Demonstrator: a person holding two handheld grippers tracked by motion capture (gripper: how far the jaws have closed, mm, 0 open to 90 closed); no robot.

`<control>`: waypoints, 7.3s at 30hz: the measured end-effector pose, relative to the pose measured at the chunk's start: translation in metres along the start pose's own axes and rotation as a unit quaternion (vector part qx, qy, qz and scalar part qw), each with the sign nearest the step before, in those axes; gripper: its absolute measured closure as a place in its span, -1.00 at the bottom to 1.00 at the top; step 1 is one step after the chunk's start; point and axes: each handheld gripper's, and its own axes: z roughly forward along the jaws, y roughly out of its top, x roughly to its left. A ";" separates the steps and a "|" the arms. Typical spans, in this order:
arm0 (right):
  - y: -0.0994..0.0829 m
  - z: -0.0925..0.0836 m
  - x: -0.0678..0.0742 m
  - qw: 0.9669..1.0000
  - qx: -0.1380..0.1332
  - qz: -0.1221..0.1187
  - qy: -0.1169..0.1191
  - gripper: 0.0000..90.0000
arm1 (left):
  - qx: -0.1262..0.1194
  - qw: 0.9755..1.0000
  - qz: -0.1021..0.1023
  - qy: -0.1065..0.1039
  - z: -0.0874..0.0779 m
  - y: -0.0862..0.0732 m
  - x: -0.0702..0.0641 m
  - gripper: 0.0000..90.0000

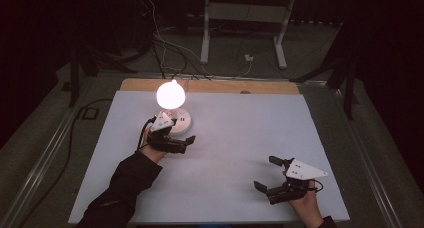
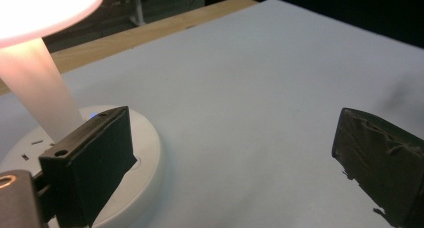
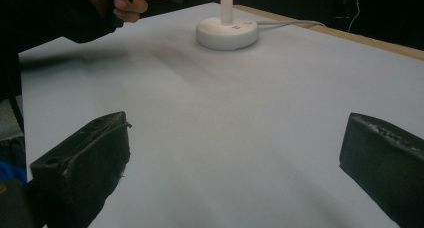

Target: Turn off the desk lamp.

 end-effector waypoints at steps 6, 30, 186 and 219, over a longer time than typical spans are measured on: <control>0.000 0.000 0.000 1.000 0.000 0.001 0.002 -1.00 | 0.007 1.000 -0.009 0.024 0.009 -0.001 0.005 -0.69; 0.000 0.000 -0.002 1.000 0.000 0.005 0.004 -1.00 | 0.028 0.994 -0.024 0.101 0.026 -0.005 0.025 0.83; -0.001 0.001 -0.001 1.000 0.010 0.003 0.007 -1.00 | 0.046 0.990 -0.013 0.135 0.047 -0.022 0.029 1.00; -0.002 0.001 -0.001 1.000 0.011 0.004 0.009 -1.00 | 0.032 0.992 -0.021 0.117 0.037 -0.014 0.027 1.00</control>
